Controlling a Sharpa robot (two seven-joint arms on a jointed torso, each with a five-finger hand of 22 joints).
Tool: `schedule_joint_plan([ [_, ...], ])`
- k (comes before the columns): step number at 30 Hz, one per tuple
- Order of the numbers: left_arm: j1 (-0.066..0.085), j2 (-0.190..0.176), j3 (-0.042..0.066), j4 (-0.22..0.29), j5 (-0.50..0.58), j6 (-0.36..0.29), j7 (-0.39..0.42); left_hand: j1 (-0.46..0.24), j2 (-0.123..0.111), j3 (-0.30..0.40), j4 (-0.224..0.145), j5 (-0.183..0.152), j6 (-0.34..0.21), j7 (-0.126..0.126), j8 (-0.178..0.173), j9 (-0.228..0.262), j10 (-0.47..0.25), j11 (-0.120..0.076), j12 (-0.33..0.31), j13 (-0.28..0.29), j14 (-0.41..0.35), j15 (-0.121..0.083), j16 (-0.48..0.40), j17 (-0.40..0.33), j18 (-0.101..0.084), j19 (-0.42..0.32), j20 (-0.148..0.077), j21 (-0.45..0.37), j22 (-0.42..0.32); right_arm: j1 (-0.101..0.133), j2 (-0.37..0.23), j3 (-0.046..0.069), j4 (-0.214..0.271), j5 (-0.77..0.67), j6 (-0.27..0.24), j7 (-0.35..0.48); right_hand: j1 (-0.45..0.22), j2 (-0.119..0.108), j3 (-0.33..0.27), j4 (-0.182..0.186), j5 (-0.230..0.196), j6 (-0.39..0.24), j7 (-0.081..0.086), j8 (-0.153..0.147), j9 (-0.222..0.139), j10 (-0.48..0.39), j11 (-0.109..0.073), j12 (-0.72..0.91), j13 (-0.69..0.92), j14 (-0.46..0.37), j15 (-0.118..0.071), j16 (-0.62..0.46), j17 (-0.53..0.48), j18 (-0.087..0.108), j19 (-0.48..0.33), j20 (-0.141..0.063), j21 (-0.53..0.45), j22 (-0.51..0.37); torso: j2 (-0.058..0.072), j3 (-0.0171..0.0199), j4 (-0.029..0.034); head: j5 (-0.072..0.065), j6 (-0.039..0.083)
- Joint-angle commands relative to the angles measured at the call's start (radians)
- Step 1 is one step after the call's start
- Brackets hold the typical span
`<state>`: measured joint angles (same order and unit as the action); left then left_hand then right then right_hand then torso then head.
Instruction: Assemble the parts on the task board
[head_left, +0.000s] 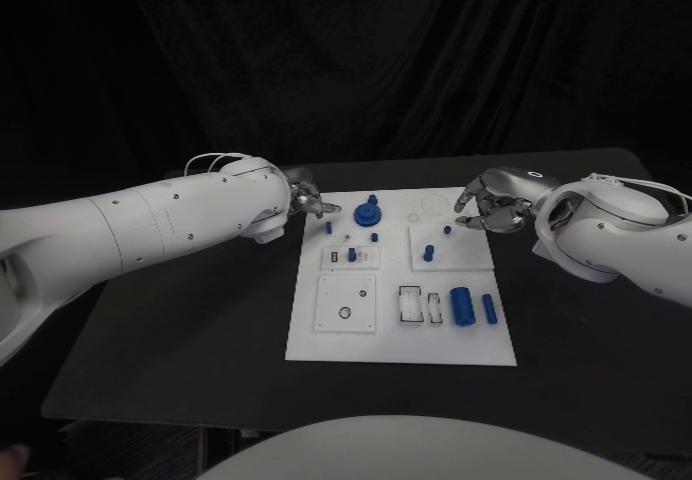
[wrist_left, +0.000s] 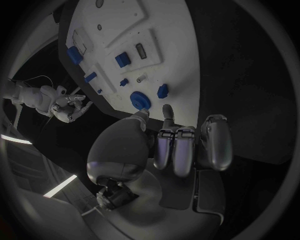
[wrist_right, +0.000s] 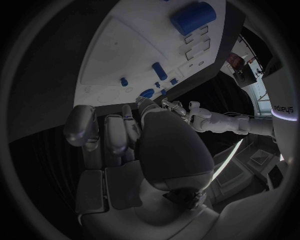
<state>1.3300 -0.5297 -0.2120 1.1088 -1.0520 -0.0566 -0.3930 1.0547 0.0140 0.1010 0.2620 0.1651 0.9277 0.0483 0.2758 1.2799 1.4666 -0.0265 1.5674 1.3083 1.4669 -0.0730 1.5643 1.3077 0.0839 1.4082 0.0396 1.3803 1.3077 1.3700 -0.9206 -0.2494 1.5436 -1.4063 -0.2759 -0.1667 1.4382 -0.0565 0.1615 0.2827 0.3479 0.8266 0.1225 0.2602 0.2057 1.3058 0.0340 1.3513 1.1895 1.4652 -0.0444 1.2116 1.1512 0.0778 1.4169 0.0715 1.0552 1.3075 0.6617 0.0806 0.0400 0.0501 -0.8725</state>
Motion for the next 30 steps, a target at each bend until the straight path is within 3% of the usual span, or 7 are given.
schedule_joint_plan([
  [1,-0.005,0.004,0.001,-0.003,-0.001,0.014,0.02,0.004,0.007,-0.004,-0.005,0.004,0.001,0.005,-0.006,-0.002,0.104,0.01,0.003,0.262,0.104,0.005,0.006,0.263,-0.01,-0.003,0.003,-0.008,0.03,-0.002,-0.001,0.001,0.003,-0.006,-0.006,-0.007,-0.004,0.006,0.001,0.004,0.001,0.006,0.001,-0.004,-0.001,-0.008,0.001,-0.005,-0.001,0.001,0.007,-0.005,0.001,0.02,-0.007,-0.001,-0.006,0.131,-0.002,0.0011,0.0024,-0.001,0.0],
  [11,-0.021,0.015,0.001,-0.017,0.0,0.026,0.019,0.009,0.011,-0.004,-0.008,0.008,0.004,0.005,-0.008,-0.002,0.104,0.01,0.003,0.262,0.104,0.005,0.006,0.263,-0.01,-0.004,0.004,-0.009,0.029,-0.002,-0.002,0.001,0.004,-0.006,-0.003,-0.008,-0.004,0.006,0.001,0.004,0.001,0.006,0.001,-0.004,-0.001,-0.008,0.001,-0.005,-0.001,0.001,0.007,-0.005,0.001,0.02,-0.007,-0.001,-0.006,0.131,-0.001,-0.0003,0.0035,-0.002,0.0],
  [30,-0.037,0.028,0.001,-0.037,0.0,0.046,0.037,0.037,0.026,0.0,-0.027,0.042,0.0,0.007,-0.028,-0.004,0.104,0.012,0.003,0.262,0.104,0.008,0.006,0.263,-0.007,-0.014,0.006,-0.02,0.023,-0.002,-0.001,0.001,0.004,-0.006,0.004,-0.012,-0.004,0.007,0.003,0.002,0.006,0.006,0.001,-0.006,-0.002,-0.009,0.001,-0.01,-0.007,0.001,0.007,-0.009,-0.003,0.021,-0.009,-0.001,-0.011,0.129,-0.002,0.0006,0.0022,-0.006,0.0],
])
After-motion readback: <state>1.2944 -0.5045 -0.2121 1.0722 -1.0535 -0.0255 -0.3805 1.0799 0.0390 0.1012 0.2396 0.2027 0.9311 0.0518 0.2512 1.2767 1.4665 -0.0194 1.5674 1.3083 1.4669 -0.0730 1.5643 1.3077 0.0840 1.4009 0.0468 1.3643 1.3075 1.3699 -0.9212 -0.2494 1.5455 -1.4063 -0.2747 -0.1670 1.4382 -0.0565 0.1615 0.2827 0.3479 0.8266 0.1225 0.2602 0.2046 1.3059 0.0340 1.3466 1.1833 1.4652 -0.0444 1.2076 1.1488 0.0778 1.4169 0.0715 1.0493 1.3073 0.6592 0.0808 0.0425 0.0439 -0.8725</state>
